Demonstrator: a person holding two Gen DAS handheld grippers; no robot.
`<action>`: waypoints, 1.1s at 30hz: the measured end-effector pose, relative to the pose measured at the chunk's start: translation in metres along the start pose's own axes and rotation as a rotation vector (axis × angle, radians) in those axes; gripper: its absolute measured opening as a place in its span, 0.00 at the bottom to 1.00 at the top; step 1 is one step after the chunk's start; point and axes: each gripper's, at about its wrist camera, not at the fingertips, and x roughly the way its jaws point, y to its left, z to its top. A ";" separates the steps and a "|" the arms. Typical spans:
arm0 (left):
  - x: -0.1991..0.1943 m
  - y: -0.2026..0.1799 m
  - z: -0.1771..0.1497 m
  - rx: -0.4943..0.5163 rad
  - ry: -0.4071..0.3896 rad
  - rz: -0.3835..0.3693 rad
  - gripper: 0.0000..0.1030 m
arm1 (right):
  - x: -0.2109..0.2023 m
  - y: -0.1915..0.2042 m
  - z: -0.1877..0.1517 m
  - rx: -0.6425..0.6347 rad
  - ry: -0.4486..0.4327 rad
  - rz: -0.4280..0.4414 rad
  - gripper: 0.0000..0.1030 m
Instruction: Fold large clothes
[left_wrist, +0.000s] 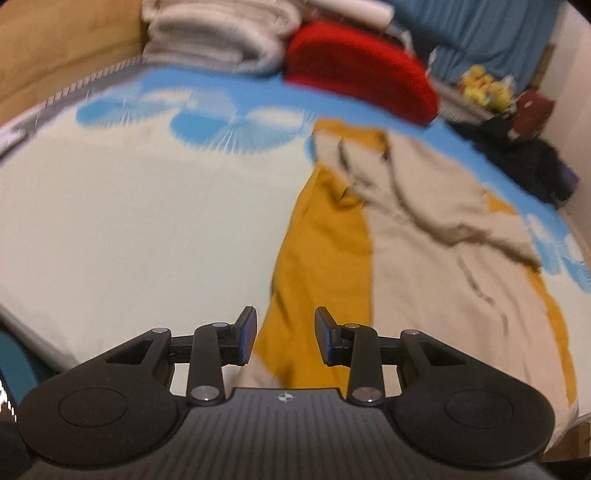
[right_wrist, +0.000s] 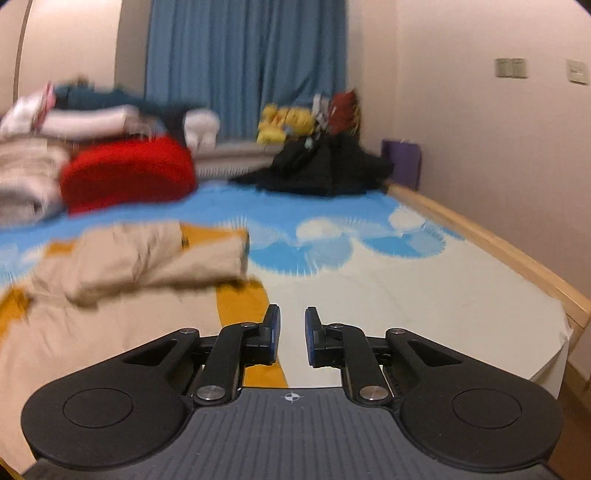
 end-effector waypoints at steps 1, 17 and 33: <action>0.007 0.004 -0.001 -0.013 0.031 0.007 0.38 | 0.009 -0.002 -0.004 0.004 0.044 0.001 0.14; 0.058 0.022 -0.029 -0.033 0.265 0.101 0.45 | 0.088 -0.018 -0.076 0.172 0.531 0.052 0.15; 0.059 0.008 -0.032 0.046 0.247 0.077 0.09 | 0.092 -0.017 -0.079 0.138 0.534 0.029 0.23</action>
